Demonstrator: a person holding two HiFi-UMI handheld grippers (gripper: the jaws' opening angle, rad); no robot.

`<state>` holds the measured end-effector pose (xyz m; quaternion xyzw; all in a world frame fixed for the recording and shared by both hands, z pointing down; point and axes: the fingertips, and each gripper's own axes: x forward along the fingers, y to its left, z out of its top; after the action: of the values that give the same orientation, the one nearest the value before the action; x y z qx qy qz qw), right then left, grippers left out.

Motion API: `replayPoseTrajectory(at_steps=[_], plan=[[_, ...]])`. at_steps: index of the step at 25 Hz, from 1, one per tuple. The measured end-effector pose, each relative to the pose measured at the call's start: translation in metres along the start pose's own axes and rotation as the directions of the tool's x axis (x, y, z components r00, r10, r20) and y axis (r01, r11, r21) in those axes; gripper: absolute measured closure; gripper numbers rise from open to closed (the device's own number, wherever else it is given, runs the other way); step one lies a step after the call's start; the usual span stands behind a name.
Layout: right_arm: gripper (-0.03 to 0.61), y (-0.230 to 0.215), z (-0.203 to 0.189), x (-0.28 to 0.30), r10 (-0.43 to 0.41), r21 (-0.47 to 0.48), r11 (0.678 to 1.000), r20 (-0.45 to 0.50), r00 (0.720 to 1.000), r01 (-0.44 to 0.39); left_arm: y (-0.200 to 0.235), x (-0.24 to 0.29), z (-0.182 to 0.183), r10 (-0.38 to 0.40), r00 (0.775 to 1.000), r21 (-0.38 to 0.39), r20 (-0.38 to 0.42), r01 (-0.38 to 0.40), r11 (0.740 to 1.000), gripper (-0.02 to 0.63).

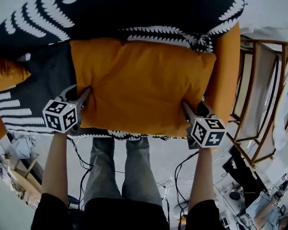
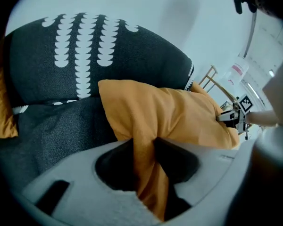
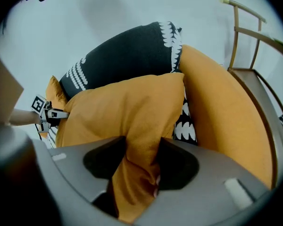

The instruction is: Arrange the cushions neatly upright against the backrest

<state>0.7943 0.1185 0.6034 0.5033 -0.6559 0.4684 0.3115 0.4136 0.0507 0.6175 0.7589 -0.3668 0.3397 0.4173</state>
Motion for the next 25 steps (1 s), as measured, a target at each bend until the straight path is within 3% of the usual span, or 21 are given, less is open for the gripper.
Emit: replayPoseTrajectory(at_steps=[14,25], plan=[[0.357,0.047,0.028,-0.063,-0.060,-0.105,0.992,0.146,0.987,0.076,-0.014,-0.078,0.021,0.044,0.993,0.038,0.112,-0.048,0.998,0.497],[0.362,0.099,0.126,-0.106,-0.013,-0.208,0.975,0.303,0.953,0.080,-0.007,-0.163,0.090,0.111,0.950,0.037,0.293,-0.127,0.991,0.500]])
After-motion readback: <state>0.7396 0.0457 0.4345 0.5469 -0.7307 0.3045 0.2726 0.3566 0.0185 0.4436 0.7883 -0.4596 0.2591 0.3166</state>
